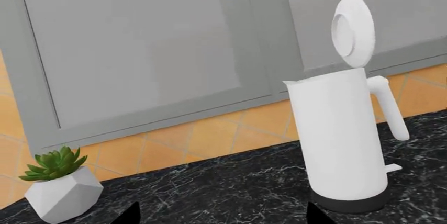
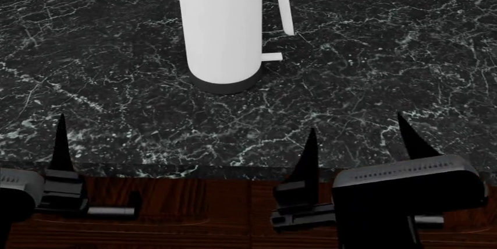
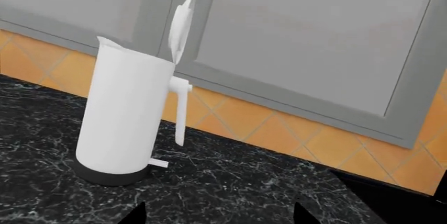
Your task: Close the lid of the electric kettle.
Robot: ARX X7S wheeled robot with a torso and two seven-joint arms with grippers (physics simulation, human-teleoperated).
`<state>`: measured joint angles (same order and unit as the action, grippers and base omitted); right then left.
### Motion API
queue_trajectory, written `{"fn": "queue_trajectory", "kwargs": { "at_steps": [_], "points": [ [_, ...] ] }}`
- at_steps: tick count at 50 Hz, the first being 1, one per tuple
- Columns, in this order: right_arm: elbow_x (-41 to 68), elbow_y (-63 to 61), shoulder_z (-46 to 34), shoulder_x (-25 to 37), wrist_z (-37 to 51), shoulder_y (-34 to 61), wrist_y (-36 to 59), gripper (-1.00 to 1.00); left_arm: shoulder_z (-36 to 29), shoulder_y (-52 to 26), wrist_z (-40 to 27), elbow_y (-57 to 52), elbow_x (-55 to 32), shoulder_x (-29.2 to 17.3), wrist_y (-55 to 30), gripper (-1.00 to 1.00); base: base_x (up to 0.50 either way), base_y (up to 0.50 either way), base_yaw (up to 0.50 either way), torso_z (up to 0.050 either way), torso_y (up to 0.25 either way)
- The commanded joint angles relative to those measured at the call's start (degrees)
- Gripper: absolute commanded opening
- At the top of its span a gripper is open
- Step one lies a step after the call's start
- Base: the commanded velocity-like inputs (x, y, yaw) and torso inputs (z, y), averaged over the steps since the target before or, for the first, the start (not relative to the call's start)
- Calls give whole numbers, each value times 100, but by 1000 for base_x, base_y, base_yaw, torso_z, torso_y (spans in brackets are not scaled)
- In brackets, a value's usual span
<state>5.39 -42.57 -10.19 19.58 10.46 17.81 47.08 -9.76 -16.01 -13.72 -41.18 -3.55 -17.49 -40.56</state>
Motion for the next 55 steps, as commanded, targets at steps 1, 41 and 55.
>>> {"fn": "queue_trajectory", "kwargs": {
  "at_steps": [1, 41, 55],
  "points": [
    [-97, -625, 77, 126, -271, 1070, 1311, 100, -66, -813, 271, -841, 109, -102, -980, 100, 0, 0, 0, 0, 0],
    [204, -972, -114, 451, -680, 3718, 3446, 100, -223, -3820, 742, -1497, -331, -173, -3910, 100, 0, 0, 0, 0, 0],
    [208, -962, -334, 491, -622, 3865, 3488, 100, -174, -3793, 724, -1504, -345, -226, -3867, 100, 0, 0, 0, 0, 0]
  ]
}}
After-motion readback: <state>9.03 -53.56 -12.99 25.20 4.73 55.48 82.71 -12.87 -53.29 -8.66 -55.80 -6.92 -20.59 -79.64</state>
